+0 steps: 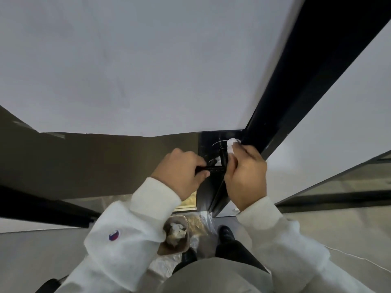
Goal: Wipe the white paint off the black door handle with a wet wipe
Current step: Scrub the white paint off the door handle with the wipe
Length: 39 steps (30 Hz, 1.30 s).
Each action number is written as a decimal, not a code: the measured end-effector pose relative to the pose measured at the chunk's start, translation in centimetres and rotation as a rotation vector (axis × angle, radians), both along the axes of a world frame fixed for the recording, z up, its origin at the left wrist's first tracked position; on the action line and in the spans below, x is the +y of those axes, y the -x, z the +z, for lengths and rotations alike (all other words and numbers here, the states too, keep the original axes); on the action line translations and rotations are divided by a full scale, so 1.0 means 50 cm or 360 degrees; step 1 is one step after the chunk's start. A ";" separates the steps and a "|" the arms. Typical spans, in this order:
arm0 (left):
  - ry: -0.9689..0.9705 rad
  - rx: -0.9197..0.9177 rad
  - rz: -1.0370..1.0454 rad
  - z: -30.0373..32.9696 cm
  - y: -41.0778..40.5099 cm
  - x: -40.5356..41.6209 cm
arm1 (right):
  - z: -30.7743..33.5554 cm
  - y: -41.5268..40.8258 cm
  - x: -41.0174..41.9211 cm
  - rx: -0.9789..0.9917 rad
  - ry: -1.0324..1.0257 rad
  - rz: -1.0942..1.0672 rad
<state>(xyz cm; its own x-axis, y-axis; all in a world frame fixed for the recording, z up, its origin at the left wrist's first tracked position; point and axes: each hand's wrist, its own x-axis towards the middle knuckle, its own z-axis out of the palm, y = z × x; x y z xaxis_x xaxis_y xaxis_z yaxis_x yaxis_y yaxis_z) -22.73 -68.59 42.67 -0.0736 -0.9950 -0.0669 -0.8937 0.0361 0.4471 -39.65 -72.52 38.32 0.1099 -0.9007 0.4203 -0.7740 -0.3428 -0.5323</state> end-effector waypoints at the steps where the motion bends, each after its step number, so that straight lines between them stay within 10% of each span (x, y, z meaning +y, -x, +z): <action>1: 0.0001 -0.0022 -0.0013 -0.002 0.010 0.001 | -0.006 0.002 0.008 -0.0146 -0.0046 -0.0040; 8: -0.0014 0.0022 0.0075 -0.004 0.021 0.001 | -0.018 -0.038 0.019 -0.2502 -0.1344 -0.0288; 12: 0.0028 0.0050 0.0098 -0.010 0.021 0.003 | -0.016 -0.041 -0.003 -0.2888 -0.1537 -0.0301; 18: 0.0025 0.0081 0.0128 -0.017 0.019 0.008 | -0.056 -0.044 0.010 -0.2642 -0.1482 -0.0685; 24: 0.0014 0.0071 0.0145 -0.018 0.019 0.009 | -0.115 -0.028 0.001 -0.0717 -0.0225 -0.0188; 39: -0.0039 0.0100 0.0142 -0.016 0.018 0.011 | -0.154 -0.034 0.011 -0.0423 -0.0431 0.0154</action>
<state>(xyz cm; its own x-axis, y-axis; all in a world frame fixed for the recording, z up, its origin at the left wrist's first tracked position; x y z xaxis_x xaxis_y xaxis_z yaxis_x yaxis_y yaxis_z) -23.63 -68.05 41.88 0.0106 -0.9960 -0.0892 -0.8631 -0.0541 0.5022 -37.94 -71.96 30.63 0.1193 -0.9738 0.1938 -0.5677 -0.2270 -0.7913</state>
